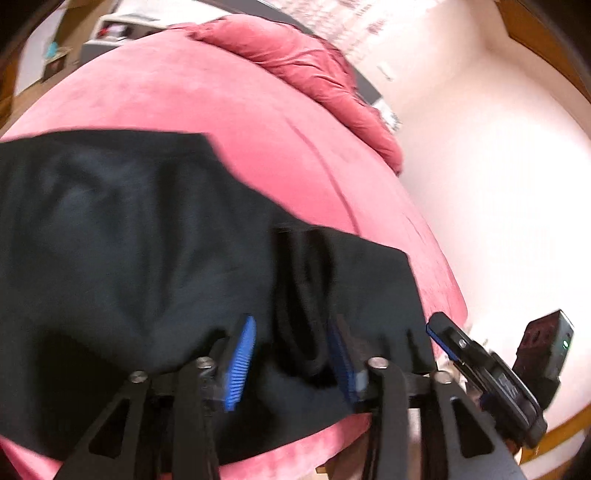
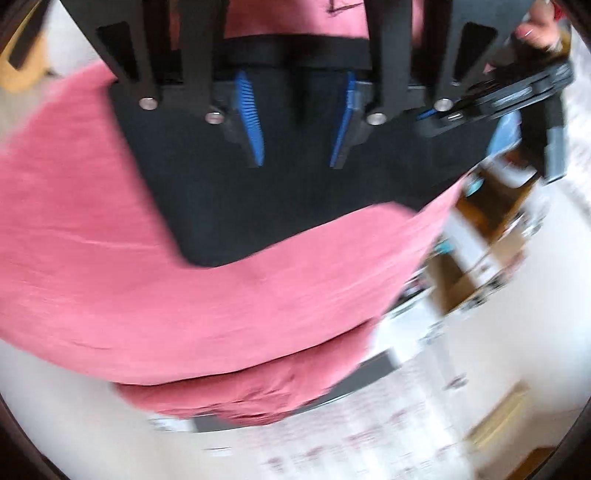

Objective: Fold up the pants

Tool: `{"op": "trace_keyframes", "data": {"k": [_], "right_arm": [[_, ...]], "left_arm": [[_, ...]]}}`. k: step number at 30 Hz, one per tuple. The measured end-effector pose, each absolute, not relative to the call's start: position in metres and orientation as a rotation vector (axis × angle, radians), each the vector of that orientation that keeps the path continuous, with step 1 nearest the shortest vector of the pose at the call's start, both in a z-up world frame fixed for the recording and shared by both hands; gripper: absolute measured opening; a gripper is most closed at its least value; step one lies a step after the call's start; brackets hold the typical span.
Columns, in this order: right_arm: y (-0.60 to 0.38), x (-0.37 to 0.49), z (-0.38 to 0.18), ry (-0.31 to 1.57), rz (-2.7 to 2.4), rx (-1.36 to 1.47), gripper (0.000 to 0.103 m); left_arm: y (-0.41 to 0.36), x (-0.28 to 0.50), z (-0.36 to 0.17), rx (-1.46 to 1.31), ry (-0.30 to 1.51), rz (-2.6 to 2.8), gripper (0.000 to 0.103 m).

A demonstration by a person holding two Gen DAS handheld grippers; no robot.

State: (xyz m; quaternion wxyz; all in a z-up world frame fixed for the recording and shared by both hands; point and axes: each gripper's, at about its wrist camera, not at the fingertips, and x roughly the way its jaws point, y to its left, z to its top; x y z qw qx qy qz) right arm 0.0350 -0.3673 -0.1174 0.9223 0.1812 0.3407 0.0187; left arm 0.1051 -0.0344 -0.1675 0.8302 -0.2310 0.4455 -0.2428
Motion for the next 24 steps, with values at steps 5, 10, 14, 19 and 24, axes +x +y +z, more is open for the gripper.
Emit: {"op": "trace_keyframes", "data": {"k": [5,10,14,19,24], "right_arm": [[-0.408,0.036,-0.134,0.733,-0.074,0.454,0.028],[-0.42,0.041,-0.153,0.782,-0.075,0.504,0.027],[-0.425,0.041,-0.16,0.803,-0.087,0.548,0.027],[-0.413,0.042,-0.142,0.756,-0.057,0.499,0.028],[-0.407,0.044,-0.146,0.79,-0.041,0.478,0.028]], "left_arm": [[-0.076,0.127,-0.175,-0.412,1.029,-0.54,0.061],[-0.092,0.135,-0.189,-0.381,1.09,-0.444,0.049],[-0.103,0.133,-0.189,-0.343,1.105,-0.485,0.017],[-0.094,0.122,-0.154,-0.35,1.024,-0.556,0.014],[-0.075,0.115,-0.148,-0.377,1.043,-0.555,0.014]]}}
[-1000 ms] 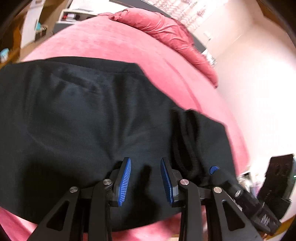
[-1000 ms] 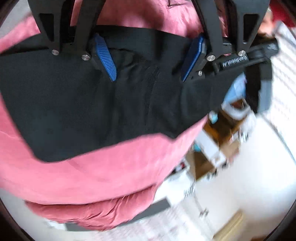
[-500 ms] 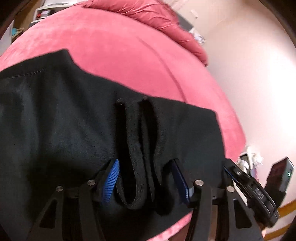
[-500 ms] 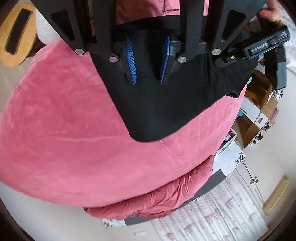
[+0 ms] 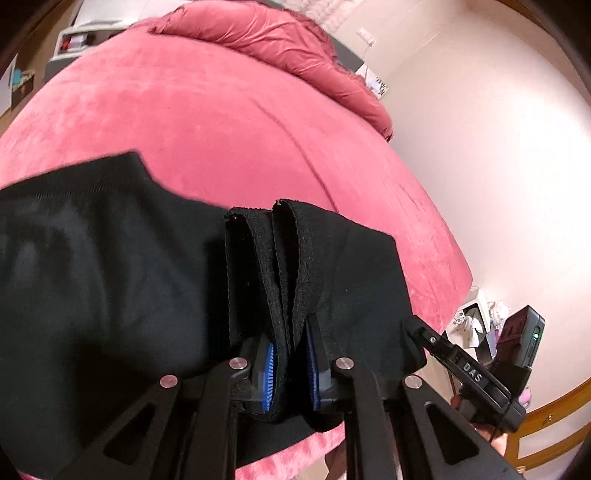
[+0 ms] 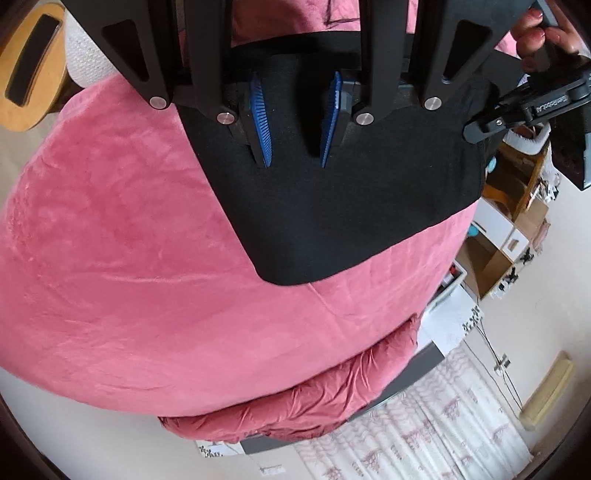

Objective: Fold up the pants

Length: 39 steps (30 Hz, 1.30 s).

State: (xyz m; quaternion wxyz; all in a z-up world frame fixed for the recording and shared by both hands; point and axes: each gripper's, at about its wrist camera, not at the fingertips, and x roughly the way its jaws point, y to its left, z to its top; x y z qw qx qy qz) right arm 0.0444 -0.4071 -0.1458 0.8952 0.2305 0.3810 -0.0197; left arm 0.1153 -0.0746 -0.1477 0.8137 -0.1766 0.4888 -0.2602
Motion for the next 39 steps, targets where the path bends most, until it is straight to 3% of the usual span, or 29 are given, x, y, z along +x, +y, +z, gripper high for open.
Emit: {"op": "trace_keyframes", "data": {"k": [5,12,17,20,30,39], "right_arm": [[-0.408,0.05,-0.159,0.854,-0.054,0.487,0.026],[-0.396,0.064,-0.168,0.897,-0.106,0.419,0.026],[-0.361,0.054,-0.142,0.81,-0.064,0.256,0.03],[-0.336,0.051,-0.133,0.787,0.03,0.192,0.03],[-0.281,0.061,-0.162,0.863,0.233,0.269,0.03],[-0.261,0.067,-0.186,0.894,0.274,0.274,0.033]], "left_arm": [[-0.076,0.113,-0.19,-0.376,1.124,-0.487,0.014],[-0.095,0.103,-0.193,-0.204,1.004,-0.504,0.018],[-0.062,0.097,-0.183,-0.377,1.007,-0.493,0.03],[-0.034,0.084,-0.173,-0.424,0.977,-0.432,0.03],[0.065,0.037,-0.175,-0.677,1.013,-0.221,0.04],[0.087,0.007,-0.177,-0.801,1.01,-0.134,0.049]]}}
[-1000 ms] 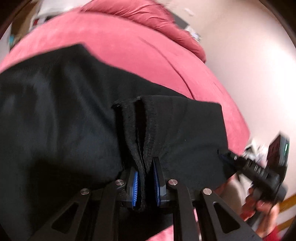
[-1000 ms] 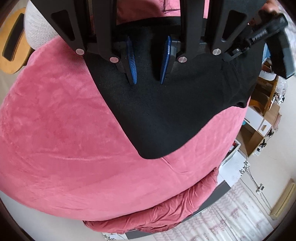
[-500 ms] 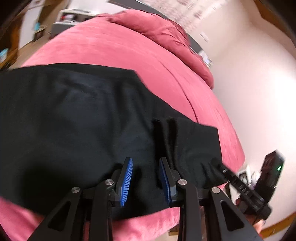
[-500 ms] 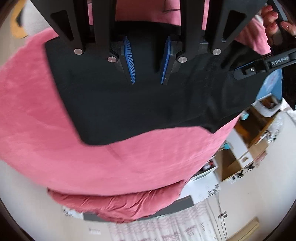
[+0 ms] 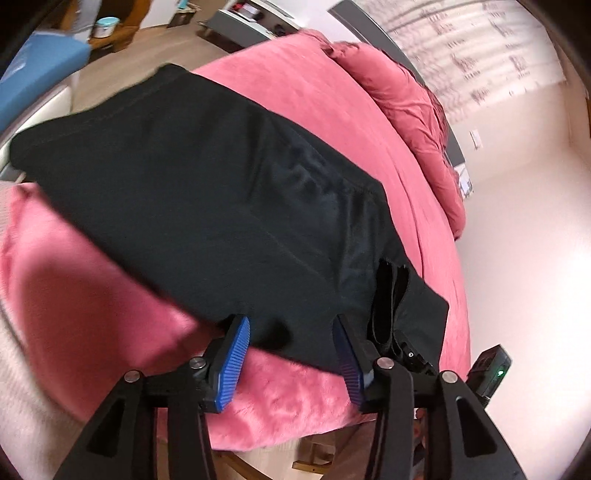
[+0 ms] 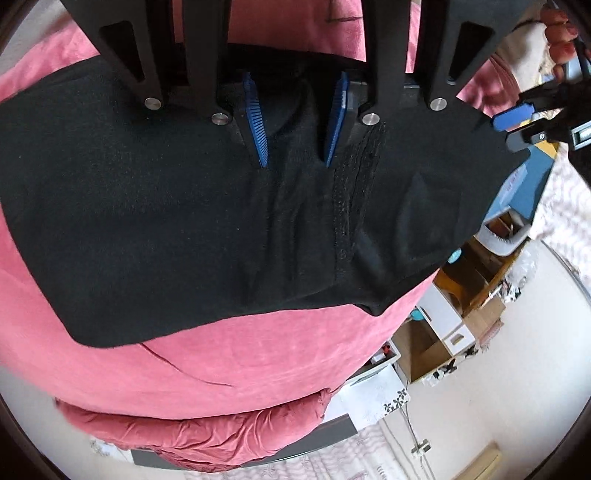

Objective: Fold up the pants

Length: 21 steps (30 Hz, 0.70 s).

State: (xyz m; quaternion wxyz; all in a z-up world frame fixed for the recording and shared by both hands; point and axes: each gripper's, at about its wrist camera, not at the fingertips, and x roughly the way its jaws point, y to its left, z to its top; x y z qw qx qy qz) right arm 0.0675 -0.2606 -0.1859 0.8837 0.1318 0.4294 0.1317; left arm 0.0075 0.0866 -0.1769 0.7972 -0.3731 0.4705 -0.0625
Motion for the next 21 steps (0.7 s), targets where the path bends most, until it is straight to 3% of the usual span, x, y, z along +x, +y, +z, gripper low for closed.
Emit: {"op": "trace_keyframes", "data": {"k": [3,5,21], "right_arm": [[-0.265,0.064,-0.186,0.889,0.281,0.293,0.033],[-0.267,0.065,-0.185,0.888,0.282,0.294,0.033],[-0.277,0.059,-0.183,0.885,0.29,0.315,0.033]], "left_arm": [[0.116,-0.011,-0.169,-0.869,0.996,-0.064,0.056],[0.127,-0.013,-0.181,-0.961,1.011,-0.032,0.067],[0.181,0.028,-0.2,-0.884,0.812,0.192,0.067]]}}
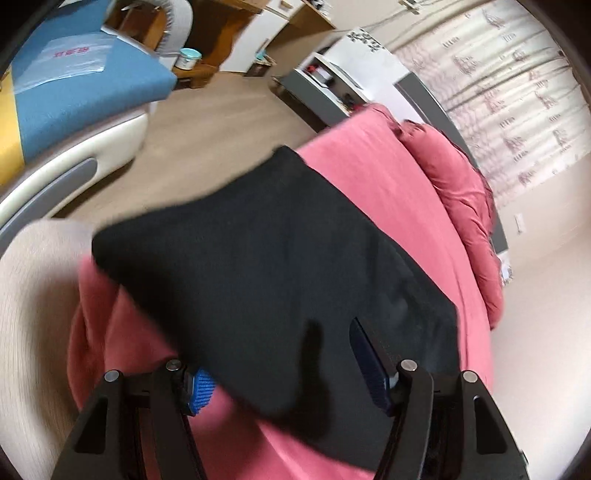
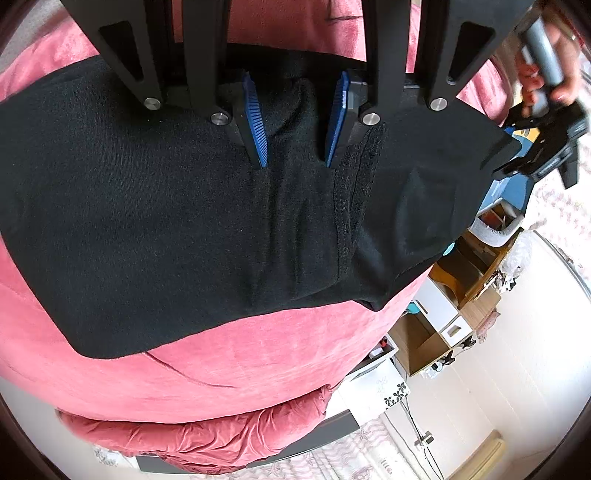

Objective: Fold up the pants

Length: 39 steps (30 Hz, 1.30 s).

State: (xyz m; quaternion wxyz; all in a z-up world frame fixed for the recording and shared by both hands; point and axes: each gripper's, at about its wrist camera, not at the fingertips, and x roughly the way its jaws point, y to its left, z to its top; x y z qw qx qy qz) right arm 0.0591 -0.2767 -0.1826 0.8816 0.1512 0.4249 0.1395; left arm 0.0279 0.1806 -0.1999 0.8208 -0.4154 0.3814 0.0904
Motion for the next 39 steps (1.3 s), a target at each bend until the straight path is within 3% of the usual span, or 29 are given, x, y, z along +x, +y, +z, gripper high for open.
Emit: {"op": "trace_keyframes", "data": {"k": [7,9,10,11,13,26,39], "right_arm": [[-0.282,0.059,-0.183,0.885,0.291,0.32,0.033],[-0.283,0.059,-0.183,0.885,0.292,0.32,0.033],[-0.284,0.059,-0.183,0.885,0.292,0.322,0.033],[-0.284,0.059,-0.183,0.885,0.293,0.323,0.033],[-0.285,0.059,-0.183,0.884,0.295,0.328,0.034],[-0.294,0.059,-0.184,0.879,0.308,0.358,0.035],[-0.333,0.044,-0.163,0.754,0.29,0.516,0.046]], "left_arm": [[0.19,0.047,-0.205,-0.771,0.78,0.174,0.067],[0.191,0.047,-0.203,-0.789,0.784,0.165,0.062],[0.194,0.048,-0.203,-0.805,0.806,0.167,0.046],[0.197,0.049,-0.201,-0.832,0.822,0.165,0.024],[0.205,0.046,-0.195,-0.891,0.811,0.142,0.017],[0.105,0.054,-0.064,-0.506,0.583,-0.135,0.014],[-0.025,0.066,-0.037,-0.257,0.582,-0.456,0.014]]}}
